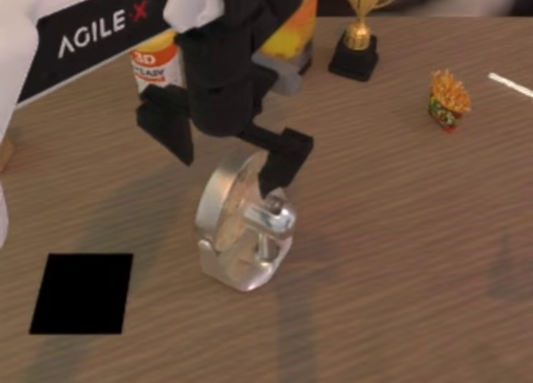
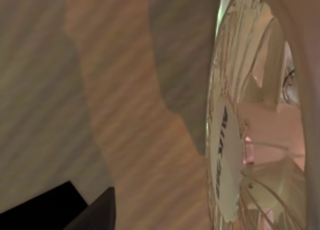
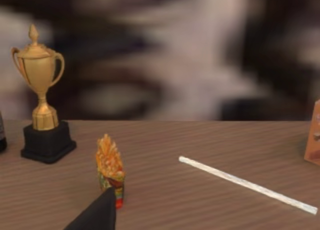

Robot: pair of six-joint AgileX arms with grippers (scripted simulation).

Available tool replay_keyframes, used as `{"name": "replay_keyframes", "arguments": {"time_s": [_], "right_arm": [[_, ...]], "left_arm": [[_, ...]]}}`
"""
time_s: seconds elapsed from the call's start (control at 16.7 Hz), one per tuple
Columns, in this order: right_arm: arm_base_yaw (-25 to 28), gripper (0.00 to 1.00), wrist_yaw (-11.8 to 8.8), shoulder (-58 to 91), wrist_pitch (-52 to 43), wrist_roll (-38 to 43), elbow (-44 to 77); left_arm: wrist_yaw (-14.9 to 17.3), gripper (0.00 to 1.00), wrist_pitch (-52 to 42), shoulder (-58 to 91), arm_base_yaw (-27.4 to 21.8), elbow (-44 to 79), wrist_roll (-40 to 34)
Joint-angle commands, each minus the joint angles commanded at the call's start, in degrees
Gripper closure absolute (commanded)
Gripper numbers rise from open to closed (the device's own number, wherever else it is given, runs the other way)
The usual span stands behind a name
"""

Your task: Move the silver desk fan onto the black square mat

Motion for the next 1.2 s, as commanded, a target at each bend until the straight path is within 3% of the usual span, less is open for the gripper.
{"name": "replay_keyframes", "arguments": {"time_s": [0.78, 1.2], "right_arm": [[0.00, 0.00, 0.00, 0.00, 0.00, 0.00, 0.00], [0.00, 0.00, 0.00, 0.00, 0.00, 0.00, 0.00]], "left_arm": [[0.00, 0.98, 0.00, 0.00, 0.00, 0.00, 0.00], [0.00, 1.00, 0.00, 0.00, 0.00, 0.00, 0.00]]}}
